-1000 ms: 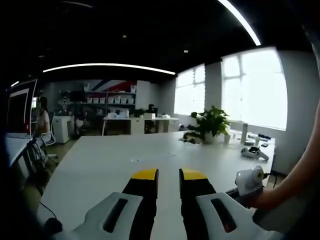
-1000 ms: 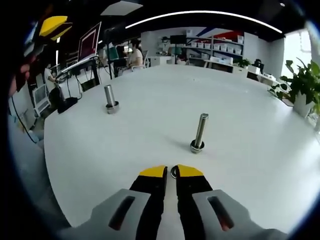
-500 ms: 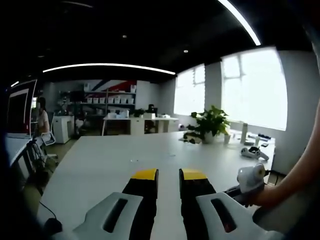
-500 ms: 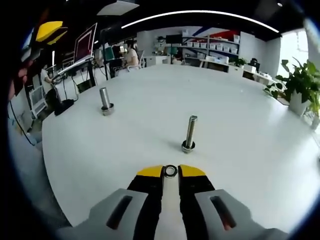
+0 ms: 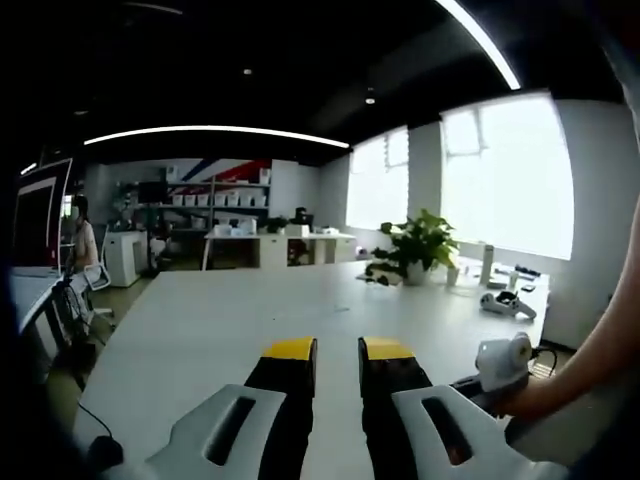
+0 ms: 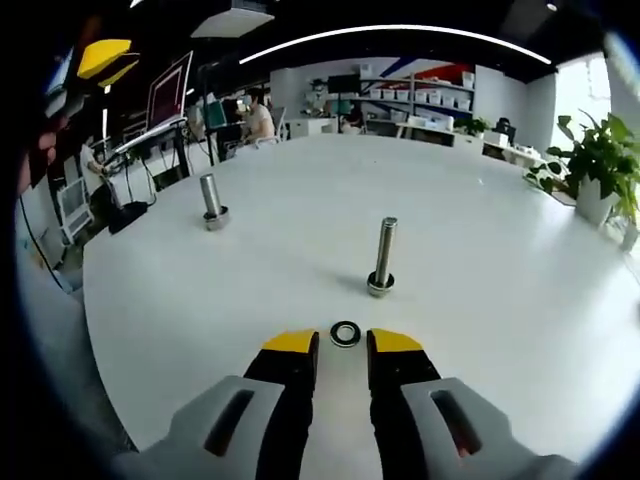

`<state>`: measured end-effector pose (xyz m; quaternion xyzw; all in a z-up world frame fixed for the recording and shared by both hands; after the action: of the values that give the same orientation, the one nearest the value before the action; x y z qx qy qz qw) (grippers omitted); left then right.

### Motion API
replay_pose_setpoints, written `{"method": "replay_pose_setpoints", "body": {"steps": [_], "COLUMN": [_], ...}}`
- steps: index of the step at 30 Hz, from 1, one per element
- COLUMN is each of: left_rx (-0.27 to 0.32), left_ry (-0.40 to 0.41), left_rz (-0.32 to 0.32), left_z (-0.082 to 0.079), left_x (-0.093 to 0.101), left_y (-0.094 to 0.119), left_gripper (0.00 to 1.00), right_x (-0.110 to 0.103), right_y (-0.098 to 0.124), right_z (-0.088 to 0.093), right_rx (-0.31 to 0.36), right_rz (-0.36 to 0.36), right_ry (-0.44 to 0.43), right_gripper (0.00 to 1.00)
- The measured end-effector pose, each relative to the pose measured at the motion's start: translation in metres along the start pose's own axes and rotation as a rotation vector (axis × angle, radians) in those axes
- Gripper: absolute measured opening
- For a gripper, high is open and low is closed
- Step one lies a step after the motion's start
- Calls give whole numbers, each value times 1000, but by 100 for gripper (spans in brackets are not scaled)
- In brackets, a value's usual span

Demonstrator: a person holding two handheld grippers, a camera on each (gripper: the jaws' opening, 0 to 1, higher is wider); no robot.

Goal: Place the washer onto the threaded stud by aligning its center hole with the stud, sliding it down to the base, and recovering from edge contact or off-axis alignment until the washer reaches the visible bottom stop.

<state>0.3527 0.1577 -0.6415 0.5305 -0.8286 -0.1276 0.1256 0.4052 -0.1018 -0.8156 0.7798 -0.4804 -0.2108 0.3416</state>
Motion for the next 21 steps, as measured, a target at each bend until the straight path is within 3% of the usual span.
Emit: {"method": "replay_pose_setpoints", "body": {"steps": [11, 21], "left_rx": [-7, -13], "left_ry": [-1, -9], "left_rz": [-3, -1], "left_z": [1, 2], "left_x": [0, 1], "left_y": [0, -1], "left_gripper": [15, 15], "right_x": [0, 0], "right_y": [-3, -4], "right_z": [4, 3], "right_rx": [75, 88], "right_rz": [10, 15], "right_ry": [-20, -18], "right_gripper": [22, 17]}}
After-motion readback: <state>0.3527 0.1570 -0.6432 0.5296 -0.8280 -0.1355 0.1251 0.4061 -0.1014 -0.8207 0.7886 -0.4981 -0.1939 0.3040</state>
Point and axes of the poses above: the point that each gripper's makers call its tool centre point, and the gripper's own axes: y roughly backward along the fingers, x roughly to its right, z roughly out of its underside, the point moved 10 cm from there along y, roughly backward along the fingers, and after that the axes turned 14 degrees about -x, right-handed, at the moved point
